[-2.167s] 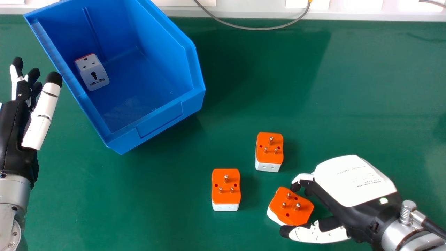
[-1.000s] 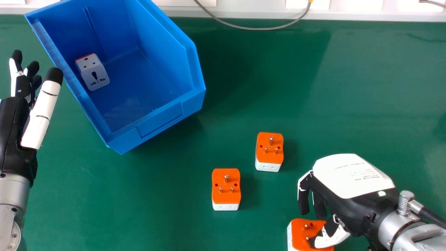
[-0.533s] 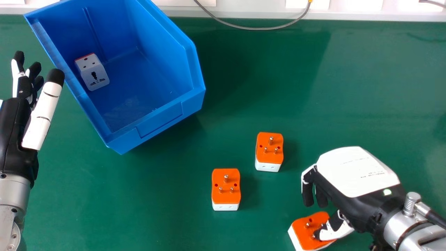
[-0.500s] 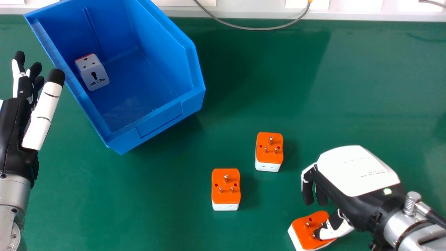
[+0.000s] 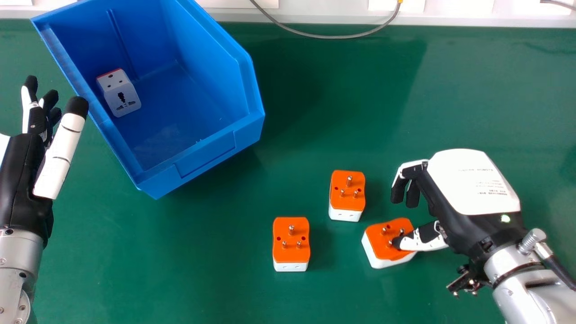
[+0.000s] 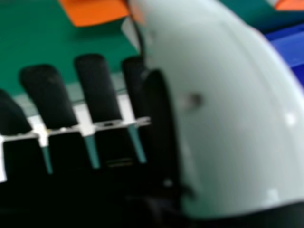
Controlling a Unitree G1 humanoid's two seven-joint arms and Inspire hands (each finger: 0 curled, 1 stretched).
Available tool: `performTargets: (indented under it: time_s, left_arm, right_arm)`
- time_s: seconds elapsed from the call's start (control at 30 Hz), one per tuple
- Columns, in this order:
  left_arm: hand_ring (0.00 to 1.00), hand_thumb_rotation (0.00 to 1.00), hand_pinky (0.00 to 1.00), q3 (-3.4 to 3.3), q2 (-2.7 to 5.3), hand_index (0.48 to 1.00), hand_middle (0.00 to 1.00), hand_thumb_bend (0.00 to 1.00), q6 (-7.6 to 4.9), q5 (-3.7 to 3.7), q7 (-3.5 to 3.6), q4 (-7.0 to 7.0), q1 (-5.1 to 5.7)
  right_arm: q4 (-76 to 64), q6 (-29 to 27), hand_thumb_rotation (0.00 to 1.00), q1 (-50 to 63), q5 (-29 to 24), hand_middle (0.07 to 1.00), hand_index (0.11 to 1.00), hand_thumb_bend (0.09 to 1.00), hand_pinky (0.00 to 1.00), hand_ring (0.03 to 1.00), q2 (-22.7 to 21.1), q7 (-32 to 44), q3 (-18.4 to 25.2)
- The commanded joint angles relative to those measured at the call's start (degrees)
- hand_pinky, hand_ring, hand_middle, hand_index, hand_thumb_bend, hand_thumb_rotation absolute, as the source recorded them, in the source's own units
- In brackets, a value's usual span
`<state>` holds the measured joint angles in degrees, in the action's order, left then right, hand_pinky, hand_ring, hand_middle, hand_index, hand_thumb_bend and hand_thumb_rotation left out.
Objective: Pick all objects and put in blue box
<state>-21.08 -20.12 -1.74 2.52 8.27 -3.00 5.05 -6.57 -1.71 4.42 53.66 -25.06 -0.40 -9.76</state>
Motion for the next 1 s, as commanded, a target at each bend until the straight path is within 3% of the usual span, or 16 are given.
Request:
performTargets:
  time_s: [0.0, 0.07, 0.17, 0.33, 0.37, 0.43, 0.47, 0.53, 0.6, 0.73, 0.83, 0.97]
  left_arm:
    - [0.99, 0.87, 0.94, -0.07, -0.65, 0.989, 1.00, 0.56, -2.45, -0.55, -0.52, 0.93, -0.36]
    - [0.99, 0.87, 0.93, -0.07, -0.73, 0.990, 1.00, 0.55, -3.23, -0.75, -0.56, 1.74, -0.48]
    - [0.99, 0.87, 0.93, -0.07, -0.82, 0.990, 1.00, 0.56, -3.62, -0.96, -0.62, 1.86, -0.31]
    - [0.99, 0.88, 0.93, -0.26, -1.04, 0.991, 1.00, 0.56, -3.12, -0.84, -0.48, 1.33, 0.07]
    - [0.99, 0.88, 0.93, -0.29, -1.04, 0.991, 1.00, 0.56, -2.81, -0.78, -0.44, 1.03, 0.14]
    - [0.99, 0.88, 0.94, -0.25, -0.98, 0.993, 1.00, 0.56, -1.90, -0.75, -0.45, 0.16, 0.29]
    - [0.99, 0.88, 0.94, -0.23, -0.95, 0.993, 1.00, 0.56, -1.56, -0.73, -0.46, -0.17, 0.33]
    - [0.99, 0.89, 0.94, -0.27, -0.88, 0.995, 1.00, 0.55, -1.05, -0.59, -0.43, -0.55, 0.38]
    - [0.99, 0.89, 0.94, -0.30, -0.80, 0.995, 1.00, 0.55, -0.41, -0.38, -0.39, -1.05, 0.43]
    - [0.99, 0.89, 0.94, -0.35, -0.75, 0.996, 1.00, 0.55, 0.57, -0.18, -0.42, -1.78, 0.49]
    - [0.99, 0.89, 0.94, -0.37, -0.73, 0.995, 1.00, 0.55, 1.42, -0.06, -0.48, -2.44, 0.50]
    - [0.99, 0.89, 0.94, -0.43, -0.68, 0.995, 1.00, 0.56, 2.12, 0.01, -0.51, -2.95, 0.52]
  right_arm:
    - [0.1, 0.0, 0.00, -1.2, -0.4, 0.399, 0.509, 0.502, 0.09, 0.139, -0.1, -2.1, 0.2]
    - [0.0, 0.6, 0.00, -1.2, -0.3, 0.400, 0.512, 0.502, 0.09, 0.139, 0.1, -2.4, 0.0]
    - [-0.6, 1.2, 0.00, -0.9, -0.3, 0.402, 0.513, 0.502, 0.09, 0.148, 0.0, -1.9, -0.1]
    - [-2.0, 2.5, 0.00, -0.7, 0.7, 0.409, 0.509, 0.504, 0.12, 0.181, -1.6, 1.9, -1.0]
    - [-2.7, 3.0, 0.00, -0.6, 1.3, 0.420, 0.506, 0.505, 0.14, 0.225, -2.2, 3.4, -1.2]
    - [-5.9, 4.8, 0.00, -0.3, 2.2, 0.442, 0.502, 0.507, 0.20, 0.308, -3.7, 8.9, -1.5]
    - [-7.2, 5.5, 0.00, -0.2, 2.3, 0.463, 0.549, 0.508, 0.24, 0.330, -4.2, 11.0, -1.5]
    - [-9.6, 7.1, 0.14, -0.1, 1.5, 0.715, 0.749, 0.541, 0.50, 0.624, -4.8, 15.5, -1.3]
    - [-12.1, 9.3, 0.20, -0.3, 0.4, 0.821, 0.832, 0.590, 0.65, 0.754, -4.9, 20.1, -1.0]
    - [-14.6, 11.8, 0.25, -0.4, -0.1, 0.898, 0.893, 0.671, 0.77, 0.847, -4.6, 24.2, -0.9]
    - [-16.0, 12.9, 0.32, -0.6, -0.3, 0.966, 0.945, 0.790, 0.90, 0.918, -4.7, 26.4, -0.9]
    - [-16.3, 13.0, 0.35, -0.7, -0.7, 0.992, 0.966, 0.846, 0.95, 0.951, -5.0, 27.6, -0.9]
